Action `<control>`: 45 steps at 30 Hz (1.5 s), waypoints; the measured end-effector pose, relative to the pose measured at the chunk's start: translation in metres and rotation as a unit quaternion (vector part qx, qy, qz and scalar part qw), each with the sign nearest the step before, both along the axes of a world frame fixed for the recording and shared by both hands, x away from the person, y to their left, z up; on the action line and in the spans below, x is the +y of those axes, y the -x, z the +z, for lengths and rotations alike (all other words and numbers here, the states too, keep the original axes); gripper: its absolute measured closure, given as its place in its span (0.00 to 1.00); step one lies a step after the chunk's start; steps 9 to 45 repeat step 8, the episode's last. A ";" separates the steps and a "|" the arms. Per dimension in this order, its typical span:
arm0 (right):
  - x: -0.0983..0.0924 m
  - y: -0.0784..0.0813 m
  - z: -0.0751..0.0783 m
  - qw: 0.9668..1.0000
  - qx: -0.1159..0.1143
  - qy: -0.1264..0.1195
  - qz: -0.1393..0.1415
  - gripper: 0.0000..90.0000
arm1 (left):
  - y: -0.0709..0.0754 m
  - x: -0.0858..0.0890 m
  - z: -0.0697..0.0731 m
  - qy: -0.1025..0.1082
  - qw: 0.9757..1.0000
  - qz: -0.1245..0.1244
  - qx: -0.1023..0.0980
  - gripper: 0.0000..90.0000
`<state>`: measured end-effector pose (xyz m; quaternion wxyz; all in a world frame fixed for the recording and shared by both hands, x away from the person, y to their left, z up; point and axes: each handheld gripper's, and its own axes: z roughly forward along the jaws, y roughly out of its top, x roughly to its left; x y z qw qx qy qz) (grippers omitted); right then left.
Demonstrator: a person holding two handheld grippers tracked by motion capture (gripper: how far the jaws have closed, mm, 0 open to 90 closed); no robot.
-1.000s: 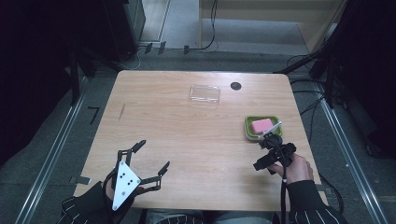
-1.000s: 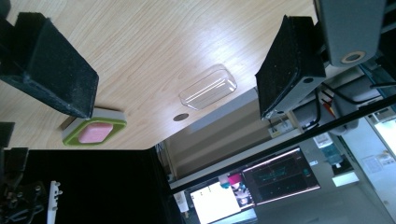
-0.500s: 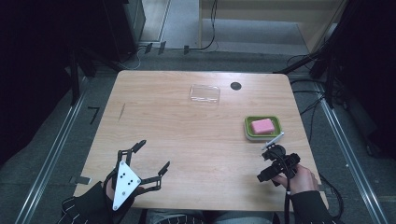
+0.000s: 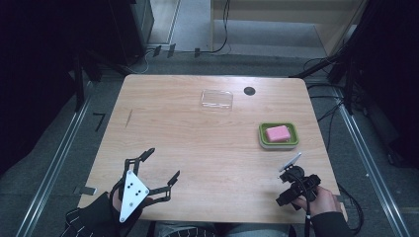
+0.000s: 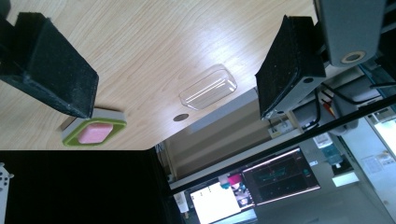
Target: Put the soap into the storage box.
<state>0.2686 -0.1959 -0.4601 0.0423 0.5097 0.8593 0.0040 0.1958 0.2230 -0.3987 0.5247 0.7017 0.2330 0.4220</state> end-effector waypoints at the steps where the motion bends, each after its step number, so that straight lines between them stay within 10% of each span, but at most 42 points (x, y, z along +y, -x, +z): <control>1: 0.000 0.002 -0.001 1.000 0.005 0.003 0.000 0.07 | 0.000 0.000 0.000 0.000 1.000 0.000 0.000 0.15; 45: -0.001 0.004 -0.005 1.000 0.016 0.020 0.005 0.08 | -0.001 0.000 0.000 -0.003 1.000 0.000 0.000 0.15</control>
